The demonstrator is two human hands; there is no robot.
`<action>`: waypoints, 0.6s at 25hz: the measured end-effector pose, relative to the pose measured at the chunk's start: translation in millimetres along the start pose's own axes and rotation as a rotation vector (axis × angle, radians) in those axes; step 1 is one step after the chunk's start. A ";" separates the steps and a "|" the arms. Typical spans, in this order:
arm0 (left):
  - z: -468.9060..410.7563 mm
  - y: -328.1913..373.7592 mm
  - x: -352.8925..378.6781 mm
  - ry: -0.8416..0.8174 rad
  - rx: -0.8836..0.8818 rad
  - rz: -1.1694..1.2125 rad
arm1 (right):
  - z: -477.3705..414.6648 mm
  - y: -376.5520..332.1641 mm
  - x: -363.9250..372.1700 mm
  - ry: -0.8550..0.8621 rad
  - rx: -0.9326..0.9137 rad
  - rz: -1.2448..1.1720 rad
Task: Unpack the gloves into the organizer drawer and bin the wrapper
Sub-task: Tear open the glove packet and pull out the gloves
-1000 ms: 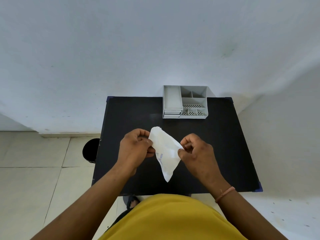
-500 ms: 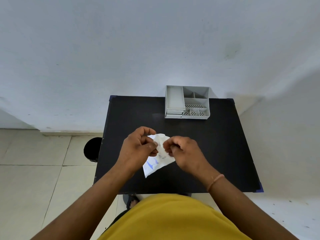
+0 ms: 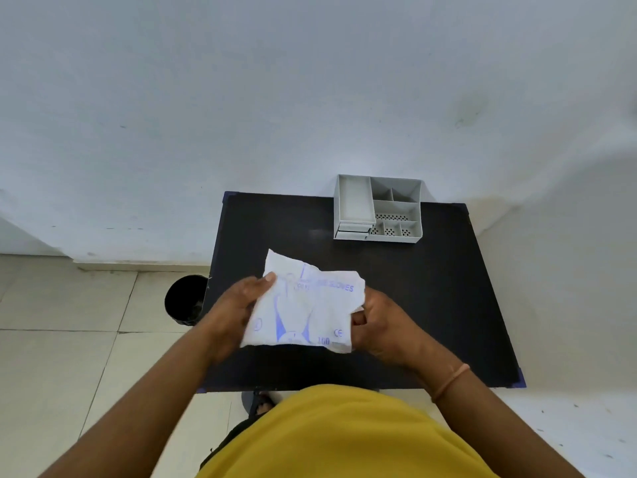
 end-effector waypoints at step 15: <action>-18.4 -49.3 8.5 -0.326 -0.176 0.287 | 10.7 47.5 17.8 0.119 0.224 -0.384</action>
Point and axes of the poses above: each hand's wrist, its own z-axis away from the middle knuckle, its own x-axis out of the palm, y = z × x, the point moved 8 cm from there along -z, towards the middle knuckle, and after that the axes turned 9 degrees about z, right-handed, at the moved point
